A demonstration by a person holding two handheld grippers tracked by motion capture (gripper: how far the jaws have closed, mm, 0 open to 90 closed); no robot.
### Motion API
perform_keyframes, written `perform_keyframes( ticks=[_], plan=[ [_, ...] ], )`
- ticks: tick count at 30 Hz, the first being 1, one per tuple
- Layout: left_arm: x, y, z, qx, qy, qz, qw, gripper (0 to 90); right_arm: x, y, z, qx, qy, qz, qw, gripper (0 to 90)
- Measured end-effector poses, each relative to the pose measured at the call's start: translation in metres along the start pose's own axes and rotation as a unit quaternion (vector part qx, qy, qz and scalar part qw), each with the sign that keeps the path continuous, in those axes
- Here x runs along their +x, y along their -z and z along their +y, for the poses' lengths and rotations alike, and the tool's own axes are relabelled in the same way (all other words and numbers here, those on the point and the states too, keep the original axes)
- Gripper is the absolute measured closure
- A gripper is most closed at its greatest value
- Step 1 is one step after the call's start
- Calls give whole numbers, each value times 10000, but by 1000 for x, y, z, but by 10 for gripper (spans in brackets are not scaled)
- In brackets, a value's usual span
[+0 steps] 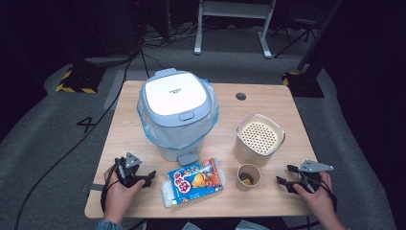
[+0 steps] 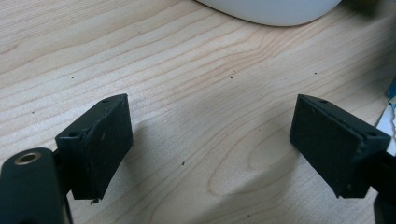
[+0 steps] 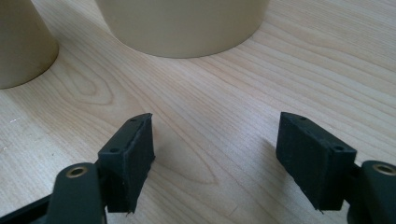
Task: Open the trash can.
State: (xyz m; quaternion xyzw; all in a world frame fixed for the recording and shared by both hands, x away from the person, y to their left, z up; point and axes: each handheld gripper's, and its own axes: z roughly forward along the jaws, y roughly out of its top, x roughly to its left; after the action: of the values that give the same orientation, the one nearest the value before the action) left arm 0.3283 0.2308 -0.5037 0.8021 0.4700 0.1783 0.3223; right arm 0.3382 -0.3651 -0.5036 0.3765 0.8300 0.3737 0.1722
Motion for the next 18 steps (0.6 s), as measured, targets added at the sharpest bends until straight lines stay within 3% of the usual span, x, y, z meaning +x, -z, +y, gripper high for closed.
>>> perform_keyframes(
  ticks=[4, 8, 13, 18],
  plan=[
    [3, 4, 3, 73, 27, -1, 10000, 280, 0, 0, 0, -4, 1, -1, 10000, 283],
    [6, 11, 6, 114, 206, -173, 9996, 373, 0, 0, 0, -5, -1, -10, 10000, 284],
    [7, 24, 13, 78, 110, -390, 9991, 422, 0, 0, 0, -10, 15, -15, 10000, 288],
    [3, 43, 21, 12, -146, -702, 9974, 483, 0, 0, 0, -11, 15, -14, 10000, 288]
  ],
)
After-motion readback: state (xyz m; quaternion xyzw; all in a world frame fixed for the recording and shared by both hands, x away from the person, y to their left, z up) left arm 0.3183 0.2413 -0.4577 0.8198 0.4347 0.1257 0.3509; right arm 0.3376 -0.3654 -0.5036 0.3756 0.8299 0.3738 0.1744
